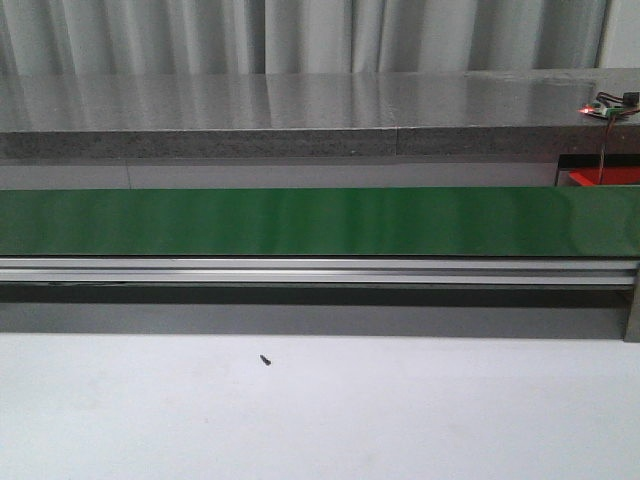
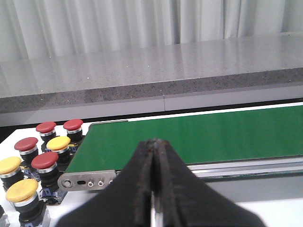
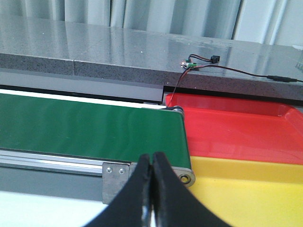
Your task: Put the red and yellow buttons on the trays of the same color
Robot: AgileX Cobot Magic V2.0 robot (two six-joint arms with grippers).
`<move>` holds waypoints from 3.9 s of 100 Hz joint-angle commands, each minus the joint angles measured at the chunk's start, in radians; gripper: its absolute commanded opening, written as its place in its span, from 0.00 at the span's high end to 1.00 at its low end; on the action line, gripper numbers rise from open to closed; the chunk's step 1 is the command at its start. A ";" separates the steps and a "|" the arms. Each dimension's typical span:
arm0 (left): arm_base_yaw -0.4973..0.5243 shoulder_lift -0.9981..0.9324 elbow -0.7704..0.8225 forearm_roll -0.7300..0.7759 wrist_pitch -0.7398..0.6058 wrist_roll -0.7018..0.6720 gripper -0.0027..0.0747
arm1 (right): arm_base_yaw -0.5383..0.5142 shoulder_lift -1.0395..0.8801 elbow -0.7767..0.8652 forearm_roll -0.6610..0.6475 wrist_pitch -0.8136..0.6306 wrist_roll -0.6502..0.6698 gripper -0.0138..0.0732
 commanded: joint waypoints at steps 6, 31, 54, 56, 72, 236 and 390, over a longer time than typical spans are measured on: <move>0.001 -0.032 0.040 0.001 -0.086 -0.010 0.99 | 0.001 -0.014 -0.019 0.001 -0.081 -0.003 0.92; 0.001 -0.032 0.032 0.001 -0.086 -0.010 0.99 | 0.001 -0.014 -0.019 0.001 -0.081 -0.003 0.92; 0.001 -0.004 -0.049 -0.055 -0.052 -0.010 0.99 | 0.001 -0.014 -0.019 0.001 -0.081 -0.003 0.92; 0.001 0.003 -0.062 -0.055 -0.044 -0.010 0.99 | 0.001 -0.014 -0.019 0.001 -0.081 -0.003 0.92; 0.001 0.088 -0.155 -0.085 -0.038 -0.010 0.99 | 0.001 -0.014 -0.019 0.001 -0.081 -0.003 0.92; 0.302 1.124 -0.891 -0.172 0.482 -0.076 0.99 | 0.001 -0.014 -0.019 0.001 -0.081 -0.003 0.92; 0.609 1.631 -1.145 -0.179 0.616 -0.133 0.26 | 0.001 -0.014 -0.019 0.001 -0.081 -0.003 0.92</move>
